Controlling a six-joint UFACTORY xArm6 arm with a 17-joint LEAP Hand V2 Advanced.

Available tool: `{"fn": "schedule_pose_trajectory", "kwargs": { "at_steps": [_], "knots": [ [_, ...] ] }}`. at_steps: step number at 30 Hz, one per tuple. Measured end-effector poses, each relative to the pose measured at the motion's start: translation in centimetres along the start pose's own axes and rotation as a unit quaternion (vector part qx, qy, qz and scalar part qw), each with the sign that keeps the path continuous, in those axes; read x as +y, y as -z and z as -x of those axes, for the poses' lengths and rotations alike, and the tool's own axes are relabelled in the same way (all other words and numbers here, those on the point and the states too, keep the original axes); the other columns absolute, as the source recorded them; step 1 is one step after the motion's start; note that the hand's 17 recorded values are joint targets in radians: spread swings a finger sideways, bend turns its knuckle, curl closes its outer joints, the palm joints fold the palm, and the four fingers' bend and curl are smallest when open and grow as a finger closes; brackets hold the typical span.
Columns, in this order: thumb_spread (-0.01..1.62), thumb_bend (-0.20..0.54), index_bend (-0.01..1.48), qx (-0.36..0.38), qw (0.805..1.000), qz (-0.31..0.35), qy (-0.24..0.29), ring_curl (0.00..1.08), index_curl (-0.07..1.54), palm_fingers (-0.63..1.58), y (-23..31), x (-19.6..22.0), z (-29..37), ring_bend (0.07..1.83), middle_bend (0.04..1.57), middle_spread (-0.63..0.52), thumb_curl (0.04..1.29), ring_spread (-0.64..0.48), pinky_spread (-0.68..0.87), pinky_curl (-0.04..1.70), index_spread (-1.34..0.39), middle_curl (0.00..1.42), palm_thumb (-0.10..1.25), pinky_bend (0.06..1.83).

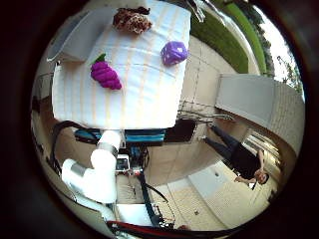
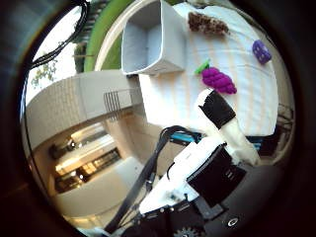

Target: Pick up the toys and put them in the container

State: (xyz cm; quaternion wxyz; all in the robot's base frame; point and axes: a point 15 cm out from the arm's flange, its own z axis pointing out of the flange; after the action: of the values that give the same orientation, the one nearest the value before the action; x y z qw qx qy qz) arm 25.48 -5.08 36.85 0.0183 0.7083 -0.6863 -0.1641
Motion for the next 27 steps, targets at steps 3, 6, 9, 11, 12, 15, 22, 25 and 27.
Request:
{"fn": "schedule_pose_trajectory", "kwargs": {
  "at_steps": [3, 6, 9, 11, 12, 15, 22, 25, 27],
  "knots": [
    [1.28, -0.018, 0.24, 0.000, 1.000, -0.001, -0.002, 0.32, 0.38, 0.23, 0.1, -0.1, -0.1, 0.25, 0.15, 0.05, 0.37, 0.28, 0.43, 0.22, -0.19, 0.28, 0.70, 0.39],
    [1.28, -0.018, 0.24, 0.002, 1.000, -0.017, -0.012, 0.33, 0.38, 0.24, 0.7, -0.6, -1.0, 0.25, 0.16, 0.05, 0.37, 0.29, 0.43, 0.22, -0.19, 0.28, 0.70, 0.39],
    [1.28, -0.016, 0.23, 0.005, 0.998, -0.046, -0.032, 0.33, 0.38, 0.27, 1.4, -1.4, -2.7, 0.28, 0.15, 0.05, 0.37, 0.28, 0.43, 0.22, -0.18, 0.28, 0.70, 0.40],
    [1.28, -0.015, 0.21, 0.012, 0.996, -0.073, -0.045, 0.33, 0.37, 0.29, 2.0, -2.6, -4.2, 0.30, 0.16, 0.04, 0.37, 0.29, 0.43, 0.22, -0.19, 0.28, 0.71, 0.41],
    [1.28, -0.014, 0.20, 0.016, 0.995, -0.085, -0.051, 0.33, 0.37, 0.30, 2.3, -3.2, -5.1, 0.30, 0.16, 0.04, 0.37, 0.29, 0.43, 0.22, -0.19, 0.28, 0.71, 0.41],
    [1.28, -0.012, 0.19, 0.028, 0.992, -0.108, -0.056, 0.34, 0.37, 0.31, 3.4, -5.0, -7.0, 0.31, 0.16, 0.04, 0.38, 0.29, 0.43, 0.22, -0.19, 0.28, 0.72, 0.42],
    [1.25, -0.029, 0.14, 0.052, 0.993, -0.086, -0.062, 0.35, 0.35, 0.25, 1.9, -8.4, -12.9, 0.35, 0.16, 0.03, 0.38, 0.28, 0.42, 0.23, -0.20, 0.29, 0.71, 0.46],
    [1.23, -0.034, 0.13, 0.066, 0.994, -0.055, -0.063, 0.35, 0.32, 0.19, 0.6, -9.1, -14.8, 0.36, 0.17, 0.03, 0.38, 0.27, 0.42, 0.24, -0.21, 0.30, 0.67, 0.48],
    [1.22, -0.036, 0.13, 0.065, 0.995, -0.036, -0.064, 0.35, 0.31, 0.17, -0.8, -9.7, -15.5, 0.36, 0.17, 0.03, 0.38, 0.27, 0.42, 0.24, -0.21, 0.30, 0.65, 0.49]
  ]
}}
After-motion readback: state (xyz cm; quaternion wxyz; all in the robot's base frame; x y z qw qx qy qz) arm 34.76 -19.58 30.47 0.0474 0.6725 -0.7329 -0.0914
